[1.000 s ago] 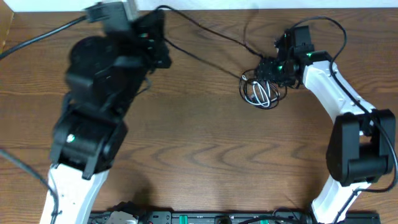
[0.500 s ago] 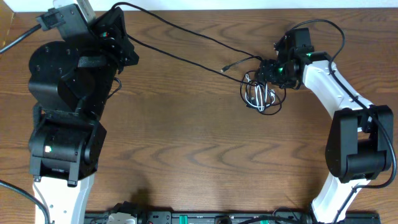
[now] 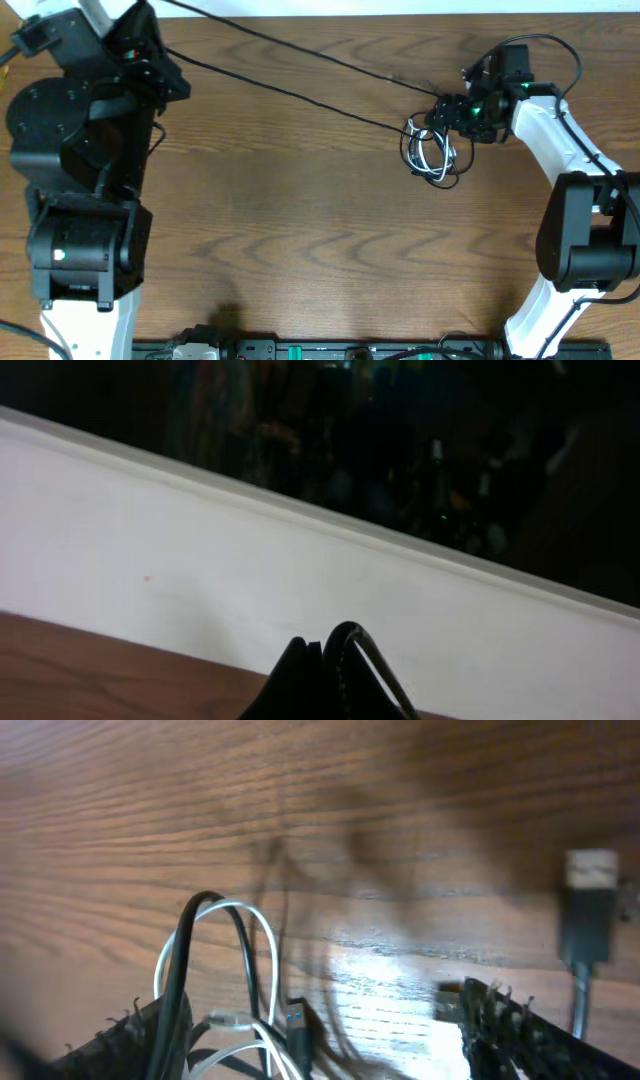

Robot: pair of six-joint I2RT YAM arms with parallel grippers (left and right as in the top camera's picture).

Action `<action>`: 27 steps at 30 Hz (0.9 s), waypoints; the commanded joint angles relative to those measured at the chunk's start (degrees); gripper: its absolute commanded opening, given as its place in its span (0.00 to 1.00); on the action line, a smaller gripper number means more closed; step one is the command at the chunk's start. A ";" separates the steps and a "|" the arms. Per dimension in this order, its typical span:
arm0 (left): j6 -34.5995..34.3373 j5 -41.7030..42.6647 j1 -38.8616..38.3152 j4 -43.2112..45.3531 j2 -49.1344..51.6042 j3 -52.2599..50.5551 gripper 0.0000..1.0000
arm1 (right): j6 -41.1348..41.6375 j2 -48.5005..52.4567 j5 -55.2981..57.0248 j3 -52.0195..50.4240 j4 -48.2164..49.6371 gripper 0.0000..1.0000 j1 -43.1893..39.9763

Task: Untangle cables

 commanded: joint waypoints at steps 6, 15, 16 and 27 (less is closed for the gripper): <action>1.20 -6.03 2.64 1.18 -1.86 1.62 0.08 | -7.28 0.15 -3.63 -0.04 -0.46 0.81 -4.24; 6.51 -10.99 2.75 5.11 -1.66 1.62 0.07 | -5.53 0.15 8.00 -0.07 -2.47 0.86 -8.44; 6.82 -10.99 2.75 5.07 -1.62 1.62 0.07 | -5.55 0.15 7.96 -0.07 -2.51 0.88 -8.87; 9.16 -13.70 2.80 4.68 -1.46 1.62 0.08 | -22.40 0.13 -2.01 -0.02 -2.97 0.99 -11.23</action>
